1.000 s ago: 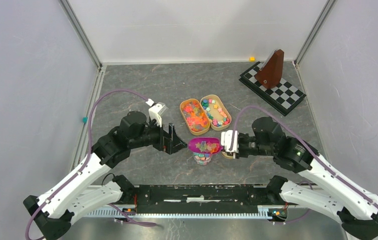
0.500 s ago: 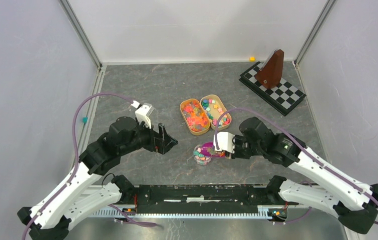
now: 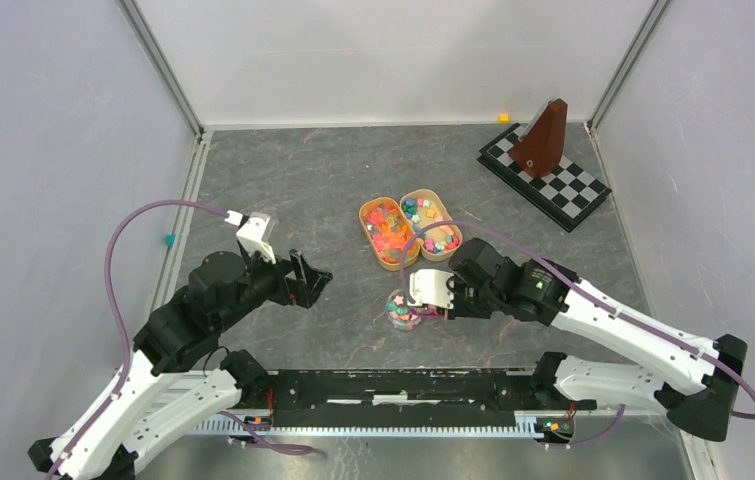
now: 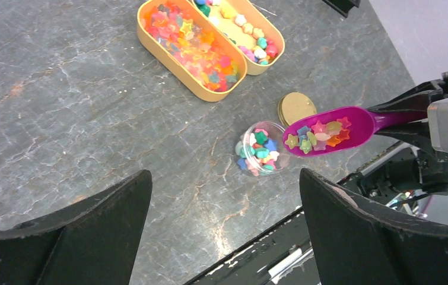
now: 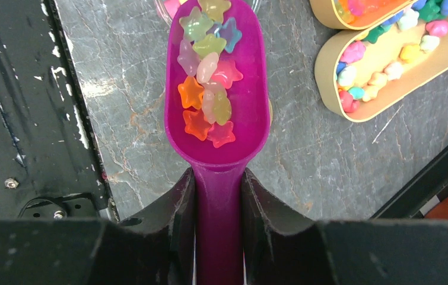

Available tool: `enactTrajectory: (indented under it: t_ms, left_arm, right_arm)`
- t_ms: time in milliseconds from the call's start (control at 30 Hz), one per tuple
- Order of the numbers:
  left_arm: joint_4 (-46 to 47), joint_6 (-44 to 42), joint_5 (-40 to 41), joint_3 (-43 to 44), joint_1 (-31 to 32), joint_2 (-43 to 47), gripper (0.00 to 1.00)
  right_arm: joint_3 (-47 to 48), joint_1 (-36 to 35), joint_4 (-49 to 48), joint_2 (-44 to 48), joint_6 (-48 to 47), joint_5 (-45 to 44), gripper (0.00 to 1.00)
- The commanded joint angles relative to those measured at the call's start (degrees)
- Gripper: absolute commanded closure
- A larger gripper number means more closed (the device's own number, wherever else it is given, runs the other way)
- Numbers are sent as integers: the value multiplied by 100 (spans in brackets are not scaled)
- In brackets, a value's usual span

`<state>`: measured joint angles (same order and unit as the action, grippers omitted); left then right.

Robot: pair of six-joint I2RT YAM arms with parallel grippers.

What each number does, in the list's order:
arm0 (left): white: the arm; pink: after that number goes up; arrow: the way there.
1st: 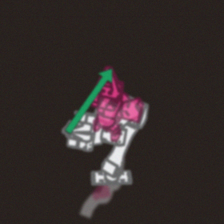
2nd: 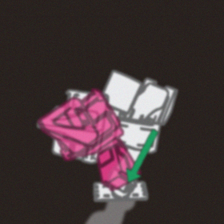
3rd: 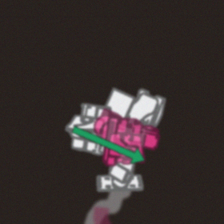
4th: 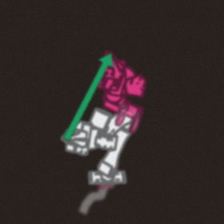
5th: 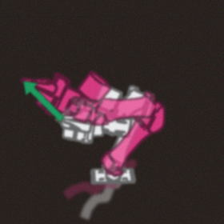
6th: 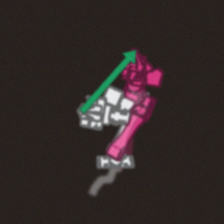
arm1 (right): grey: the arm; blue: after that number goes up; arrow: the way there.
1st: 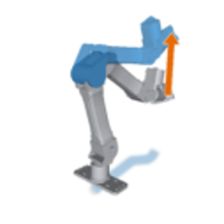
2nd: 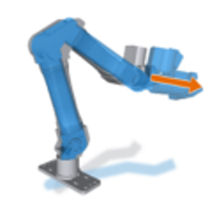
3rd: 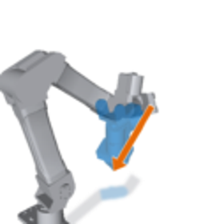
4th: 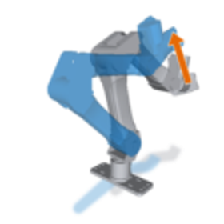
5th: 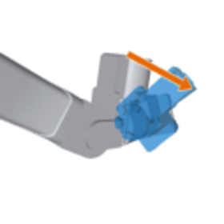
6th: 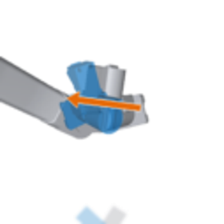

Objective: Pack the candies
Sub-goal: Place the fake candies in the packing bottle.

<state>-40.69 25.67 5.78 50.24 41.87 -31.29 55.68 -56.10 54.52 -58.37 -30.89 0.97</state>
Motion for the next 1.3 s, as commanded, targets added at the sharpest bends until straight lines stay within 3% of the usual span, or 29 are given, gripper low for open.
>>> enactTrajectory:
  t_ms: [0, 767, 1267]
  left_arm:
    - [-24, -461, 317, -117, -3, 78, 0]
    - [-20, -581, 366, -574, -1, 115, 0]
    - [-23, -554, 441, -670, -3, 258, 0]
  right_arm:
    - [377, -131, 88, -181, 144, -499, 100]
    - [944, -479, 746, -645, 297, -1437, 100]
    - [1422, -456, 244, -1312, 830, -2381, 100]
